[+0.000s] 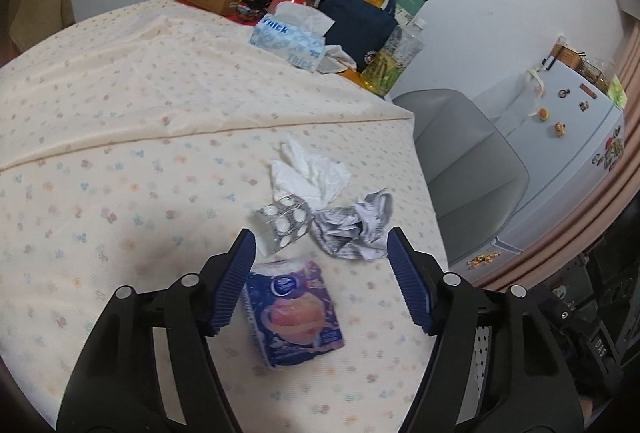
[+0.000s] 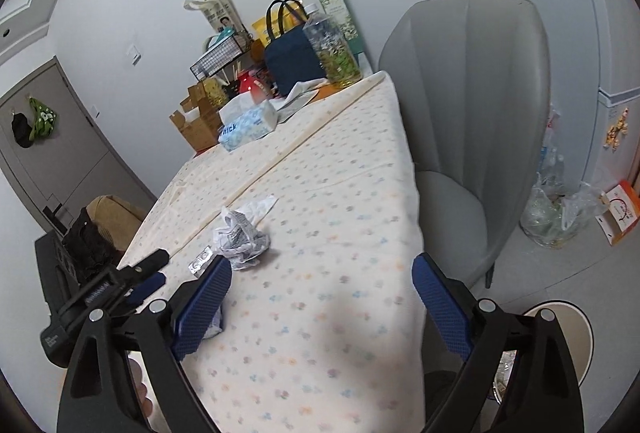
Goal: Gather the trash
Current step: 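Close the left gripper on the silver pill blister pack, then grasp the crumpled foil wrapper with the right gripper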
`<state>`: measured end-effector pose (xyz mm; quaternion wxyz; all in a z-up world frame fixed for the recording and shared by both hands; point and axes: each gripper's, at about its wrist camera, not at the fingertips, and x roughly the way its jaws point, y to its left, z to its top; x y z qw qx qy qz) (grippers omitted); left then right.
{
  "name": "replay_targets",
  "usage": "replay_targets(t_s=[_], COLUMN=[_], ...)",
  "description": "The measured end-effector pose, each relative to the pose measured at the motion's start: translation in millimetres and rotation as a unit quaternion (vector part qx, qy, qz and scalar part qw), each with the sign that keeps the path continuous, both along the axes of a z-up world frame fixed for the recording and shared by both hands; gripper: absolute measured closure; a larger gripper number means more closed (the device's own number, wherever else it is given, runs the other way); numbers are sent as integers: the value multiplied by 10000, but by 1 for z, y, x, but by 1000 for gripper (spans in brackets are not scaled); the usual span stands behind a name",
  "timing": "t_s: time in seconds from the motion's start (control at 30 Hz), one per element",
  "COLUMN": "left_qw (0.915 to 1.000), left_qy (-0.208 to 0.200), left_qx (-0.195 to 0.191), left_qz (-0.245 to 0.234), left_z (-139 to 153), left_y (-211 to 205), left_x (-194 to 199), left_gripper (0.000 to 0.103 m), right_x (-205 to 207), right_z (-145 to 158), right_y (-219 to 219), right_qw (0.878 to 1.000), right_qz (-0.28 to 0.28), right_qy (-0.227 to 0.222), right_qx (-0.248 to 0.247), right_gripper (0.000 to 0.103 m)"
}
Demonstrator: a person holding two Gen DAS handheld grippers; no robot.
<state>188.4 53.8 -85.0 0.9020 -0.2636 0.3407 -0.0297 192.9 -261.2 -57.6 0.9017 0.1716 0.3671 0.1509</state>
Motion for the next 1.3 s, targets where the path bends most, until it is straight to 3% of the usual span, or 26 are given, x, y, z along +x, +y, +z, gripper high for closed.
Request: replay_targets(t_s=[0.17, 0.57, 0.9, 1.13, 1.2, 1.3], left_qw=[9998, 9986, 9920, 9913, 9924, 9940], left_qy=[186, 423, 828, 730, 680, 642], left_qx=[2, 198, 759, 916, 858, 686], left_qz=[-54, 255, 573, 605, 570, 555], left_z=[-15, -30, -35, -29, -28, -29], left_y=[-1, -2, -7, -5, -2, 7], left_x=[12, 42, 68, 57, 52, 43], left_gripper=[47, 48, 45, 46, 56, 59], right_x=[9, 30, 43, 50, 51, 54], right_z=[-9, -20, -21, -25, -26, -28], right_y=[8, 19, 27, 40, 45, 56], right_qw=[9999, 9996, 9995, 9992, 9991, 9987], right_qz=[57, 129, 134, 223, 264, 354], right_qy=[104, 245, 267, 327, 334, 371], right_qx=[37, 43, 63, 50, 31, 11], right_gripper=[13, 13, 13, 13, 13, 13])
